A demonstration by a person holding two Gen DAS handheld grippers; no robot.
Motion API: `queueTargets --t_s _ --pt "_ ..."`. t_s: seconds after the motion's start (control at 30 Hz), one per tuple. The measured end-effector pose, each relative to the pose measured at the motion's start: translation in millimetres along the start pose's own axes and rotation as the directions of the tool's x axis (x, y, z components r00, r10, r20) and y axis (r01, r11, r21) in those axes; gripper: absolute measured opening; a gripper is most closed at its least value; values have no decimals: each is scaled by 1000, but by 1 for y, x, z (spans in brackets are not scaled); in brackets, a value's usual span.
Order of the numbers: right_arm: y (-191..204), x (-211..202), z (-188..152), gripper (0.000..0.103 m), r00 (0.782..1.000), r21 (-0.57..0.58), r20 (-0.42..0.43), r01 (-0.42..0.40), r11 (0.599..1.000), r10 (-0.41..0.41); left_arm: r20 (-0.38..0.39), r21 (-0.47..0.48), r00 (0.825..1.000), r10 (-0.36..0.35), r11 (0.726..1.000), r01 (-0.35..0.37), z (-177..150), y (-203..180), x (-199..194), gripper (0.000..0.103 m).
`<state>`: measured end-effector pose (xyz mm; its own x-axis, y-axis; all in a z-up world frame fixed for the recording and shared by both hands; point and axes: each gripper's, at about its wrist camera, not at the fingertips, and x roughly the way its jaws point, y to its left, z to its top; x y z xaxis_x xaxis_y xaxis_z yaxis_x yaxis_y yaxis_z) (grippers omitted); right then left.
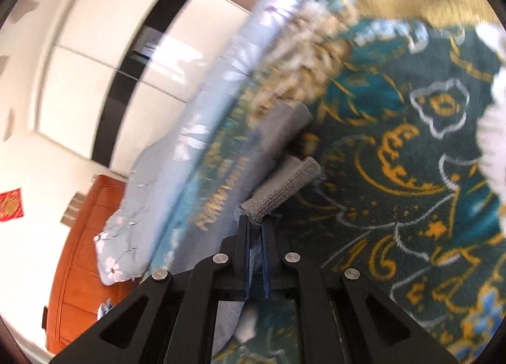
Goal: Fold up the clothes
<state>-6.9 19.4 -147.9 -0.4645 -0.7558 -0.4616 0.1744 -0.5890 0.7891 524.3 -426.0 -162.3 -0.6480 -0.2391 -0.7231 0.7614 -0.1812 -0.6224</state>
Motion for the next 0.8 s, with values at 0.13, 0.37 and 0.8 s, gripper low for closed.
queueTargets --t_s 0.13,0.37,0.8 --pt "13 -41 -5 6 997 -32 48 -60 998 61 30 -49 999 -40 998 42 1 6 -2 66" --pt "12 -109 -13 6 993 -71 112 -18 997 26 62 -111 995 -77 990 83 3 11 -8 15" --pt "-38 -186 -65 7 992 -88 122 31 996 -20 108 -2 984 -141 990 142 7 3 -64 14"
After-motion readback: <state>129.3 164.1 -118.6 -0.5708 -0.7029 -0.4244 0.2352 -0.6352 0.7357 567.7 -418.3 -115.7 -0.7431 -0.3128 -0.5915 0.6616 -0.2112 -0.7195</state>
